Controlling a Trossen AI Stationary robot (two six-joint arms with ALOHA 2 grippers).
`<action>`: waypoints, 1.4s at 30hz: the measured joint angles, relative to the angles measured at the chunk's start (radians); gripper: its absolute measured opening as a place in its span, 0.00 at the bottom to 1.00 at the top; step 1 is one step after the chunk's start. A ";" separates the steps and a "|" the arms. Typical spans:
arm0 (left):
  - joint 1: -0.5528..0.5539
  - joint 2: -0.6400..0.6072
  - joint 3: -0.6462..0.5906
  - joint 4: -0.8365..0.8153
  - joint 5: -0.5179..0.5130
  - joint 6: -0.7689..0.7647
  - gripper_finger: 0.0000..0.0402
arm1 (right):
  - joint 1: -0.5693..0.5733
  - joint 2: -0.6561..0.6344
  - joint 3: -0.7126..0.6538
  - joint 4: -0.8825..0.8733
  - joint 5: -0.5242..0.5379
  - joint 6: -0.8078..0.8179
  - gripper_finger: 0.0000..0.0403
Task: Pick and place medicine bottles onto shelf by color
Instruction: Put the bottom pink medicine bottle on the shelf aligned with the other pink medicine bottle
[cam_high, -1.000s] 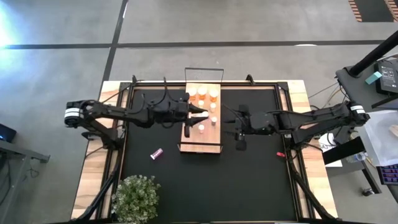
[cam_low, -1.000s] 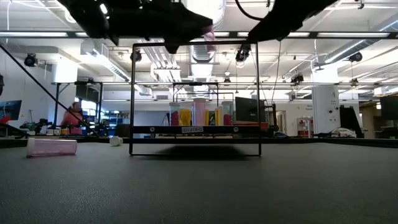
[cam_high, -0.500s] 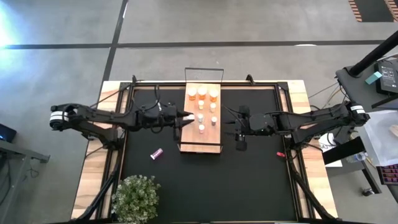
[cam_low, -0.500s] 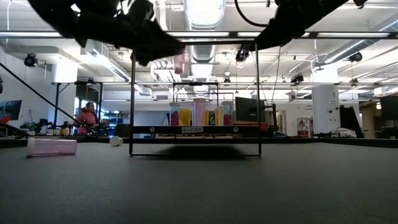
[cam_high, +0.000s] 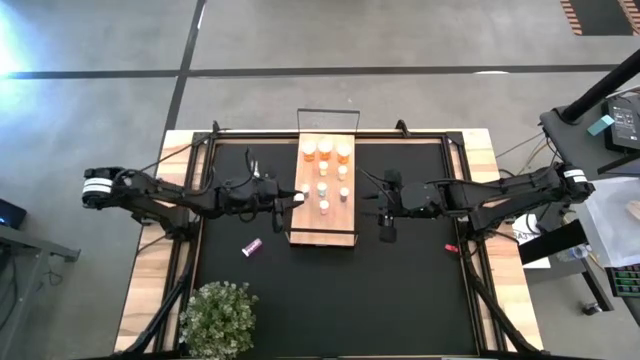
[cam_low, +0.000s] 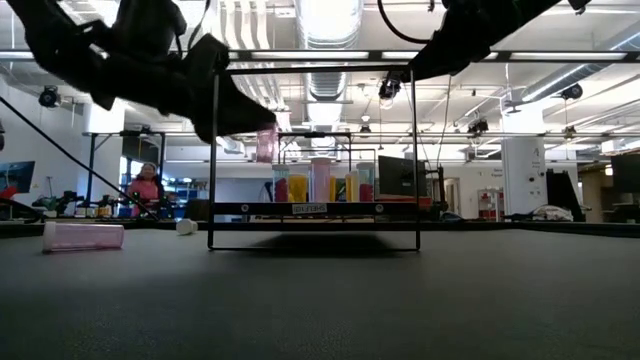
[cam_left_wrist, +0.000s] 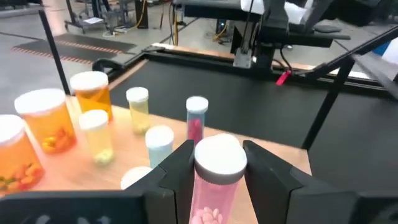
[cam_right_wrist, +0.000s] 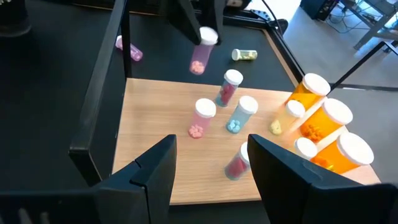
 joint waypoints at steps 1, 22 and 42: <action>0.000 0.013 -0.013 0.029 0.000 -0.011 0.26 | 0.000 0.000 -0.001 0.000 0.000 0.000 0.47; -0.034 0.444 -0.097 0.660 0.012 -0.047 0.26 | 0.000 0.000 -0.002 0.000 0.002 0.008 0.47; -0.033 0.465 -0.096 0.657 0.008 -0.052 0.26 | 0.000 0.000 -0.002 0.000 0.002 0.009 0.47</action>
